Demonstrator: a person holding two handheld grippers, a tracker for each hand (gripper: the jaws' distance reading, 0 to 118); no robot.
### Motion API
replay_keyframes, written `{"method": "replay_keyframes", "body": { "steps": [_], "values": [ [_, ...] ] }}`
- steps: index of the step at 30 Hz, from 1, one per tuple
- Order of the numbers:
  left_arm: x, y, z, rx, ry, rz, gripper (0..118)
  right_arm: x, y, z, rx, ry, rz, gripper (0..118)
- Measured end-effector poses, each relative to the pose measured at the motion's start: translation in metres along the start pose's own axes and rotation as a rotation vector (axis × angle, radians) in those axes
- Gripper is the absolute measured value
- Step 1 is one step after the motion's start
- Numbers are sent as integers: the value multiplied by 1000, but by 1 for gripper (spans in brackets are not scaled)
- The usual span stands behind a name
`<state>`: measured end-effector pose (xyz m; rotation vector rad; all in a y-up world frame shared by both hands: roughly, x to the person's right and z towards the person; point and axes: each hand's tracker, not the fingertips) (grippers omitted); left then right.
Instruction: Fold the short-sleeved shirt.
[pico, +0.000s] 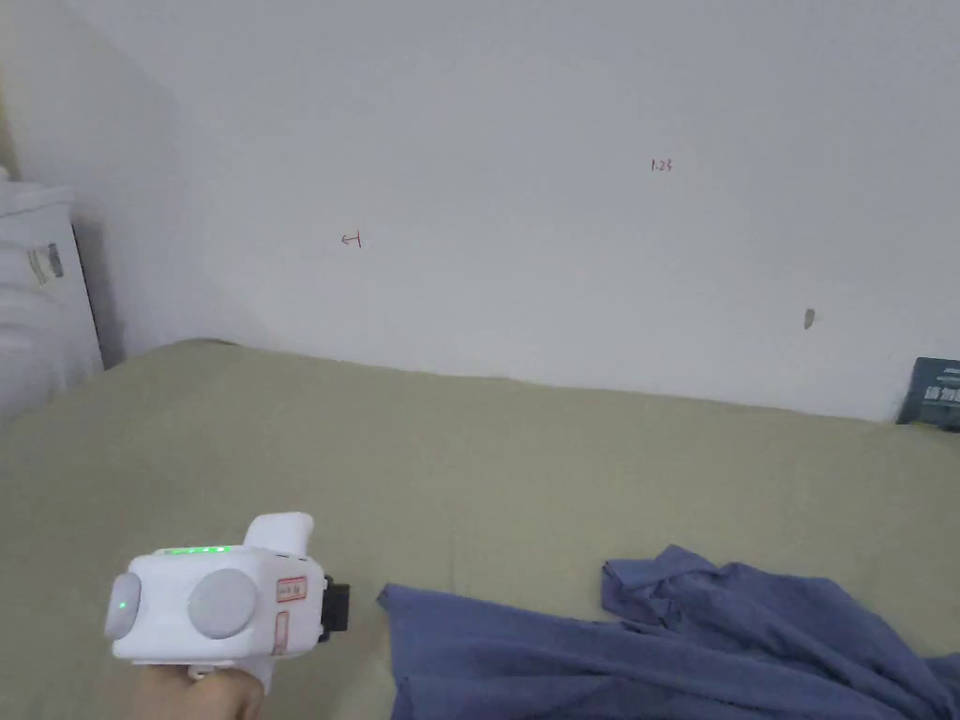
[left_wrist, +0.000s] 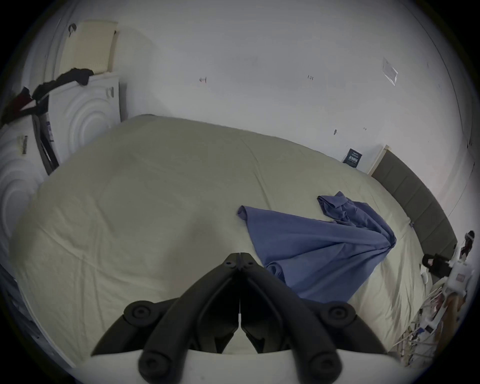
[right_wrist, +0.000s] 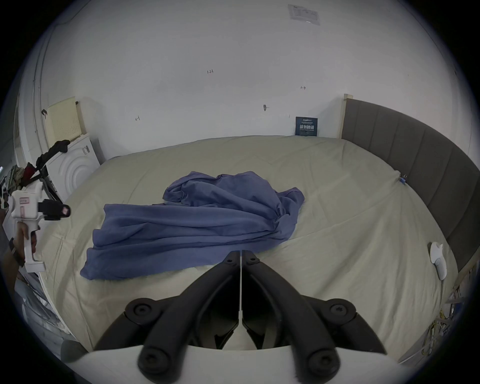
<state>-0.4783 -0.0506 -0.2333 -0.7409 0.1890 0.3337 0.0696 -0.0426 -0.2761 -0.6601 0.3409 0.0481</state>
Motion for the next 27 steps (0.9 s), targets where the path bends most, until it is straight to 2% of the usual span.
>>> {"method": "replay_keyframes", "body": {
  "steps": [2, 3, 4, 6, 7, 8, 9, 13, 17, 20, 22, 23, 25, 26, 27],
  "values": [
    [9, 13, -33, -32, 21, 1, 0, 5, 4, -10, 4, 2, 4, 1],
    [14, 20, -50, -70, 60, -9, 10, 8, 7, -15, 4, 1, 8, 1],
    [18, 27, -66, -105, 94, -18, 37, 9, 12, -17, 0, -3, 15, 2],
    [24, 38, -95, -136, 153, -29, 118, 16, 19, -26, -5, -7, 20, 4],
    [24, 41, -105, -172, 167, -18, 115, 19, 22, -31, -7, -8, 29, 4],
    [27, 41, -109, -132, 180, -11, 116, 23, 25, -35, -9, -7, 34, 4],
    [27, 46, -115, -148, 138, 18, 118, 26, 28, -40, -9, -6, 41, 4],
    [26, 44, -137, -192, 162, 53, 118, 36, 35, -58, -12, -28, 82, 4],
    [22, 48, -177, -227, 241, 48, 118, 46, 39, -68, -24, -41, 68, 4],
    [52, 32, -155, -252, 285, 33, 117, 55, 44, -74, -35, -68, 39, 4],
    [52, 28, -154, -289, 276, 85, 109, 60, 47, -77, -45, -76, 33, 4],
    [56, 31, -148, -251, 282, 67, 101, 63, 48, -79, -50, -79, 33, 4],
    [65, 35, -139, -222, 268, -30, 63, 72, 49, -87, -89, -56, 10, 4],
    [64, 38, -140, -227, 227, -58, 23, 75, 49, -91, -97, -55, -10, 4],
    [65, 42, -139, -212, 172, -50, 1, 78, 49, -94, -89, -55, -20, 4]
  ]
}}
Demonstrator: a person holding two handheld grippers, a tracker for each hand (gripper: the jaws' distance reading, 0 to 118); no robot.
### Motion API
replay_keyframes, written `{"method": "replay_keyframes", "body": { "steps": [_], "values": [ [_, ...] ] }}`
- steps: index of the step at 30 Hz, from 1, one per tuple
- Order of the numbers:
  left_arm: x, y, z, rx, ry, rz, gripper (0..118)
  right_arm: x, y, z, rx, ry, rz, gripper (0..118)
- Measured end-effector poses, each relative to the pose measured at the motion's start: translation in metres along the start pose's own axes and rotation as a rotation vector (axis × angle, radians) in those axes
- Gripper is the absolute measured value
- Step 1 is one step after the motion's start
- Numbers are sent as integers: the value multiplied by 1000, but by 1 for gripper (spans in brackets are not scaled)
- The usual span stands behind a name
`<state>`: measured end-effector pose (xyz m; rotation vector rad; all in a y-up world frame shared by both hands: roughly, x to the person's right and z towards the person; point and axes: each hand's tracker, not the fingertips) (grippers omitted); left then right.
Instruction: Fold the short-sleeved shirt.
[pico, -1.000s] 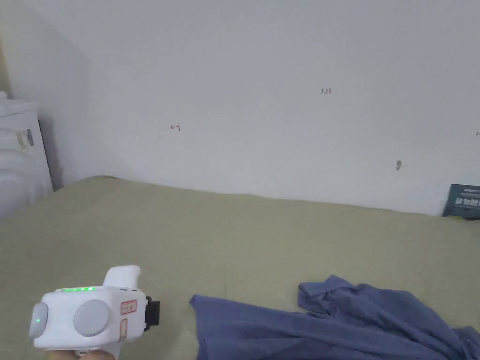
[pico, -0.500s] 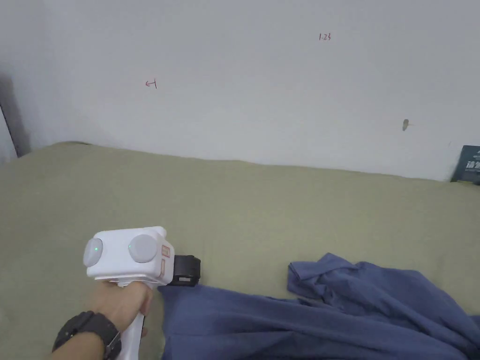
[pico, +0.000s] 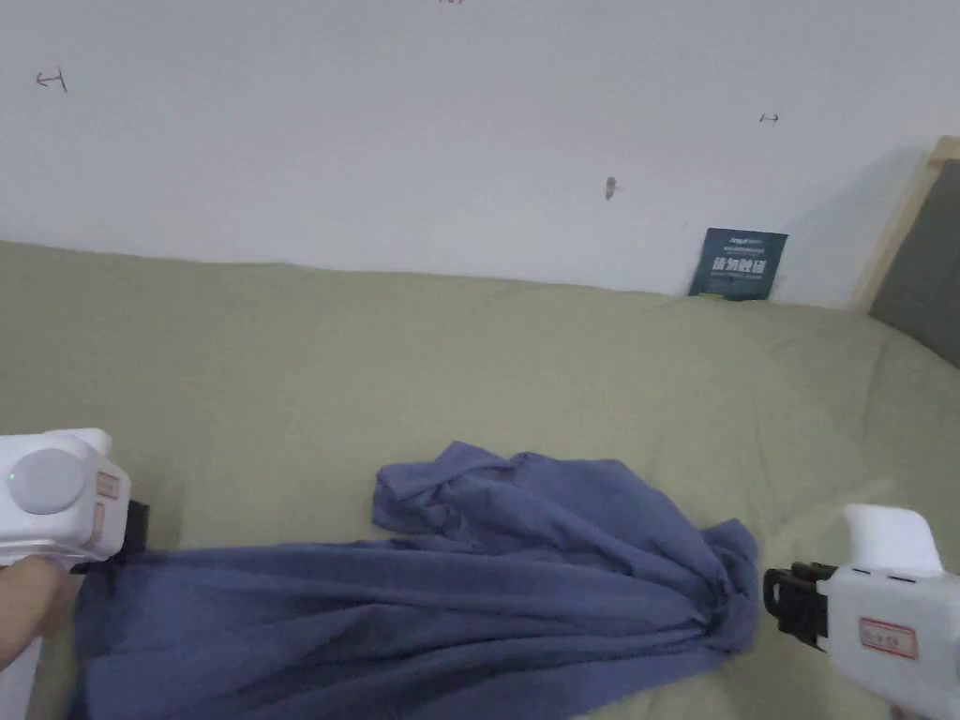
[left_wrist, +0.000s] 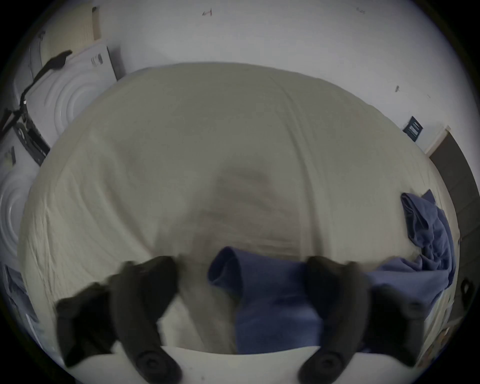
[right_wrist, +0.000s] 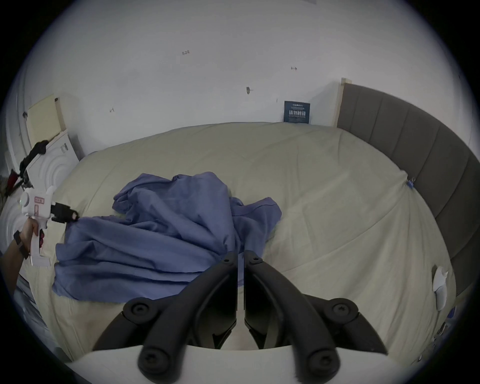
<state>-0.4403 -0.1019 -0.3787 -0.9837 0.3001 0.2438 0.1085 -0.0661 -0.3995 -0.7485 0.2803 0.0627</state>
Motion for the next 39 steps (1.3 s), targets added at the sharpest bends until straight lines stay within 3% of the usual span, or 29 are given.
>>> {"method": "replay_keyframes", "body": {
  "steps": [1, 2, 4, 6, 8, 10, 11, 12, 13, 14, 15, 16, 17, 18, 21, 27, 34, 39],
  "values": [
    [2, 5, 6, 49, -89, 42, 1, 4, 0, -6, 9, -1, -6, 4],
    [4, 9, 6, 32, -44, 67, 1, 7, 2, -12, 4, 3, -15, 7],
    [6, 9, 3, 44, -54, 38, 1, 11, 10, -22, -33, 25, -52, 51],
    [9, 13, 5, 27, -52, 5, 1, 17, 14, -33, -30, 101, -135, 104],
    [8, 4, 9, 42, -85, 5, 1, 23, 17, -49, -69, 170, -204, 105],
    [4, 4, 10, 42, -91, 33, 1, 27, 20, -69, -126, 115, -198, 105],
    [2, -1, 8, 49, -95, 39, 1, 28, 21, -81, -135, 41, -220, 105],
    [1, -3, 7, 47, -90, 40, 1, 30, 20, -90, -153, -5, -240, 104],
    [-2, -4, 6, 47, -89, 41, 1, 32, 18, -98, -195, -21, -264, 96],
    [-4, -5, 7, 60, -96, 44, 1, 34, 17, -101, -222, -14, -306, 87],
    [-4, -9, 8, 64, -126, 52, 1, 36, 16, -97, -212, 67, -354, 87],
    [-5, -11, 10, 68, -147, 62, 1, 38, 16, -94, -177, 141, -397, 29],
    [-7, -11, 13, 81, -161, 65, 1, 37, 12, -88, -129, 147, -422, 2],
    [-9, -10, 15, 80, -174, 66, 1, 34, 13, -82, -106, 103, -396, 2],
    [-15, -4, 22, 107, -212, 64, 1, 17, 17, -67, -57, 104, -268, 2],
    [-29, 19, 42, 167, -277, 119, 1, -4, 42, -42, 46, 161, -244, 2],
    [-21, 69, 87, 270, -267, 54, 1, -44, 100, -37, 107, 134, -65, 2],
    [-17, 125, 128, 382, -240, 55, 1, -78, 158, -40, 163, 129, 10, 2]
  ]
}}
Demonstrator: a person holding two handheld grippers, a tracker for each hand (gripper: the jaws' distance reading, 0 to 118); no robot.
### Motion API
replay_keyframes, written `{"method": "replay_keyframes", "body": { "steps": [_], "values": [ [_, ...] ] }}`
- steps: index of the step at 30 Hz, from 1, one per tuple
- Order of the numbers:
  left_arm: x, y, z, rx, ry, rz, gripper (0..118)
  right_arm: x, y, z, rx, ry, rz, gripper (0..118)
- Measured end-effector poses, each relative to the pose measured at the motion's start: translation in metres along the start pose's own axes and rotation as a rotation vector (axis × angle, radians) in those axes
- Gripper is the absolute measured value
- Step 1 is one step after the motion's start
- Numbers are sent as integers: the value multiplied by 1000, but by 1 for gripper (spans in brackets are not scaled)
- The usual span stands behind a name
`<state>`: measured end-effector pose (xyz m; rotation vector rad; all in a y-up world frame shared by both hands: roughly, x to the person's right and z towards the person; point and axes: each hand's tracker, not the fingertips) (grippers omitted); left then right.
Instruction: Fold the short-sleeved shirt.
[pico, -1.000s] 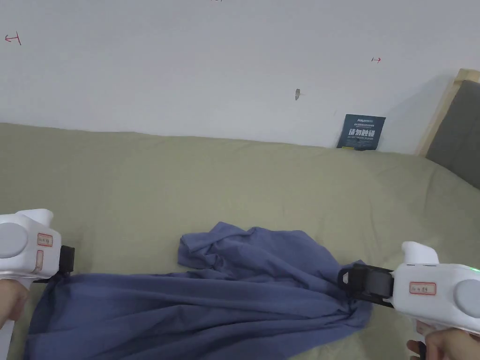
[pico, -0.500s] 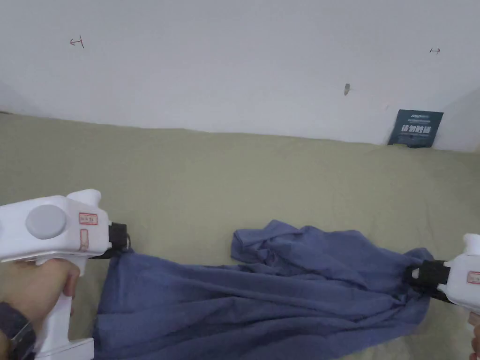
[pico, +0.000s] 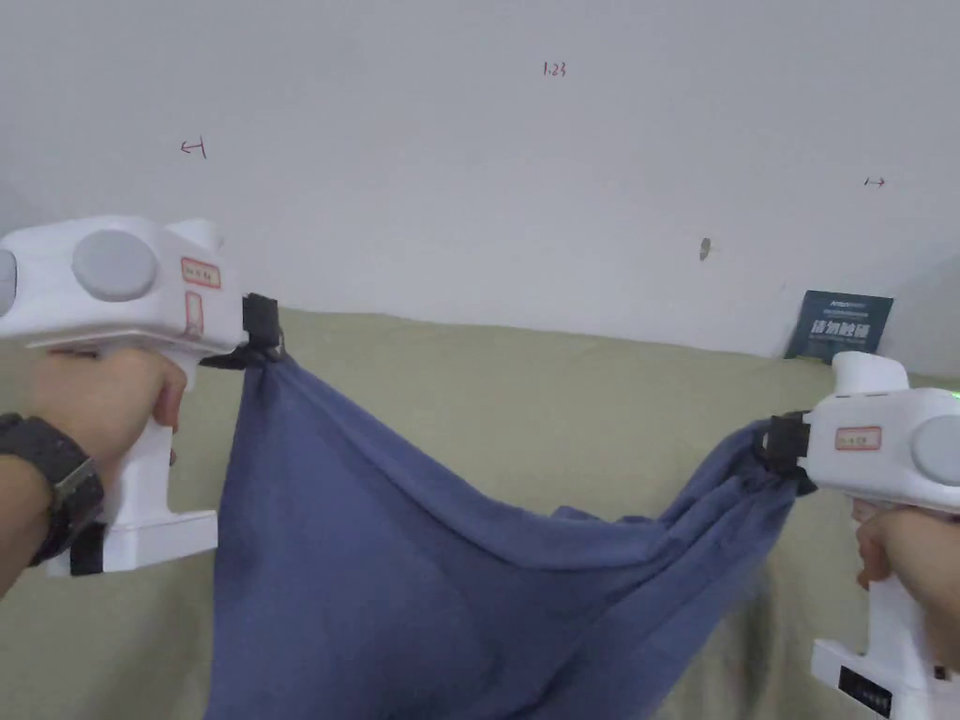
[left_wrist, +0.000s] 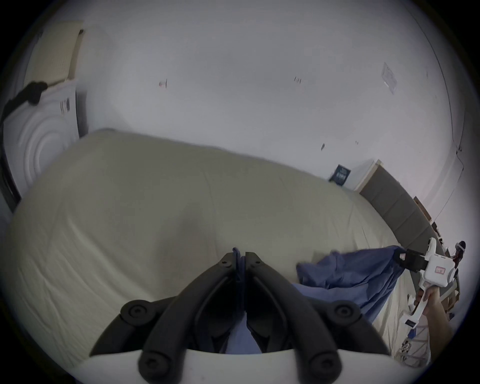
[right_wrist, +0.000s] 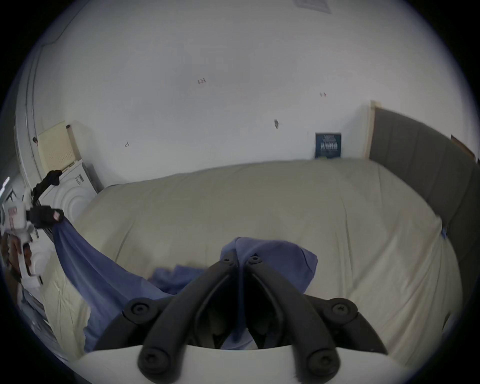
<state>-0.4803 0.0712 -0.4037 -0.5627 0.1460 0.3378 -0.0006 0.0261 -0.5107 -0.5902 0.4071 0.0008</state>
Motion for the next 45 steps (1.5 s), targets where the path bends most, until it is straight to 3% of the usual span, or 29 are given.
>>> {"method": "replay_keyframes", "body": {
  "steps": [5, 7, 12, 16, 20, 25, 31, 38, 40, 45],
  "values": [
    [21, 56, 9, 93, 86, -142, 1, -26, 63, -19, 45, -20, -6, 2],
    [26, 76, 10, 91, 75, -124, 1, -33, 87, -29, 61, -30, -8, 2],
    [45, 126, 13, 205, 131, -161, 1, -58, 139, -40, 112, -59, 91, 2],
    [55, 161, 31, 296, 92, -115, 1, -59, 175, -56, 178, -32, 78, 2],
    [57, 163, 43, 303, 122, -192, 1, -61, 174, -48, 206, -10, 73, 2],
    [35, 114, 49, 258, 84, -153, 1, -52, 128, -55, 137, -2, 78, 2],
    [3, 7, 50, 114, 69, -153, 1, -36, 47, -56, -8, -19, 66, 2],
    [-28, -127, 77, -52, 63, -119, 1, 5, -21, -42, -101, -45, -28, 3],
    [-40, -162, 91, -70, 58, -97, 1, 15, -34, -39, -116, -60, -23, 3],
    [-67, -214, 106, -133, 95, -45, 1, 39, -65, -43, -193, -123, -75, 3]
  ]
}}
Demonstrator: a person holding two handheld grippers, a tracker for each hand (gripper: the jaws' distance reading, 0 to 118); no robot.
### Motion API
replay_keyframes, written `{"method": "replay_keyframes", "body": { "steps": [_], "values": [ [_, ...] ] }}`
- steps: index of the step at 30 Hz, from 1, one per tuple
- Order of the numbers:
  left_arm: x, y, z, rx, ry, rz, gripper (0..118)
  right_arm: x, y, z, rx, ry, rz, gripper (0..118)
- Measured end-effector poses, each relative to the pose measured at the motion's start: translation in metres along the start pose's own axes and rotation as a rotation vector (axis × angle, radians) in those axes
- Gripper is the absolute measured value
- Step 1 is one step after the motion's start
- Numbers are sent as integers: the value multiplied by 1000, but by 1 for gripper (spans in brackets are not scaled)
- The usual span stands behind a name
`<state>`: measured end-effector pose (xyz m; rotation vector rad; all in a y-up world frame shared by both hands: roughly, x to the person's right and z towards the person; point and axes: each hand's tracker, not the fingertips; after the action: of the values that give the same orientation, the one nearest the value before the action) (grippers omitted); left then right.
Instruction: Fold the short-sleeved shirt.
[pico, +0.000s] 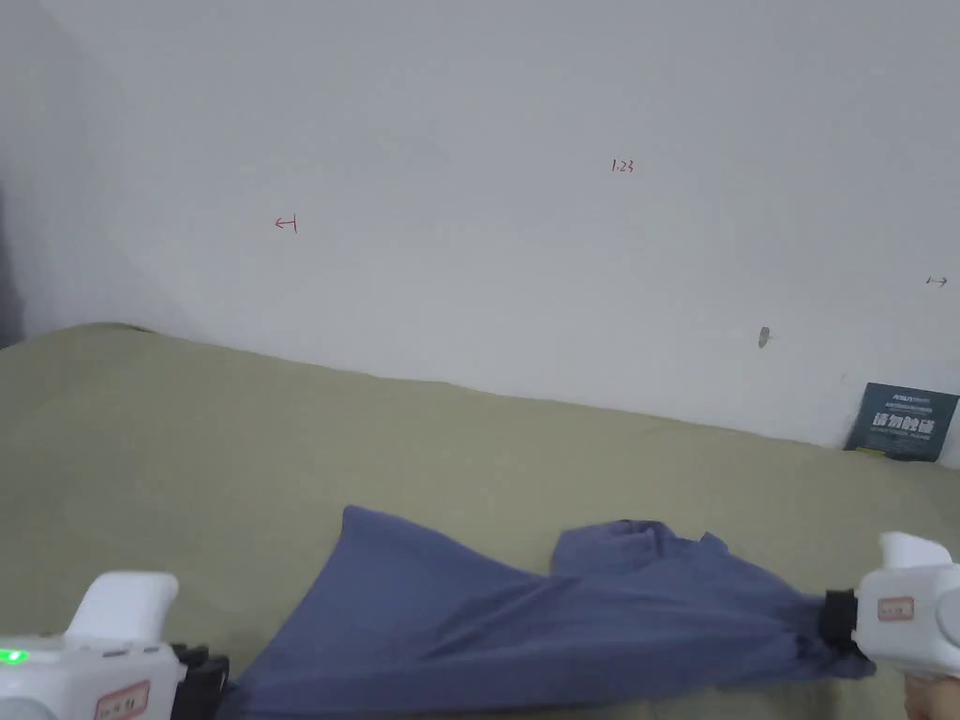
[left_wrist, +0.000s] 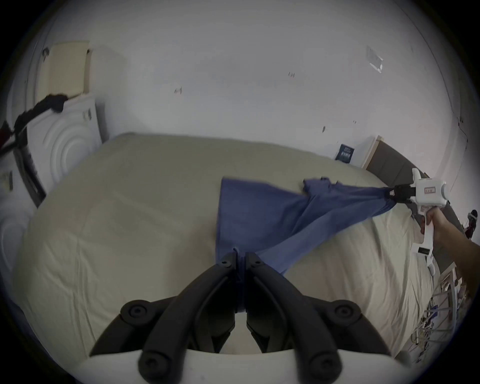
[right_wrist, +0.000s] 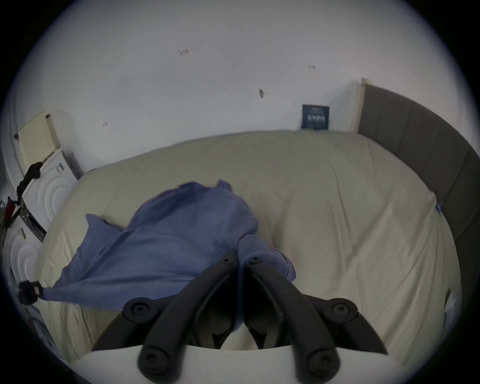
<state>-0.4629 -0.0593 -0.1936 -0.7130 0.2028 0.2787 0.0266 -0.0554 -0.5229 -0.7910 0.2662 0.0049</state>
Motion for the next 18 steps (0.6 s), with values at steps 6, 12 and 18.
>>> {"method": "replay_keyframes", "body": {
  "steps": [6, 12, 18],
  "values": [
    [-4, -24, 7, -53, 12, 11, 1, 2, -29, 3, -50, -25, 0, 6],
    [17, -33, 26, 66, 61, -33, 116, 0, -40, 23, -10, 71, -2, 103],
    [31, -59, 71, 193, -69, 78, 116, -14, -60, 109, 117, 144, 49, 101]
  ]
}}
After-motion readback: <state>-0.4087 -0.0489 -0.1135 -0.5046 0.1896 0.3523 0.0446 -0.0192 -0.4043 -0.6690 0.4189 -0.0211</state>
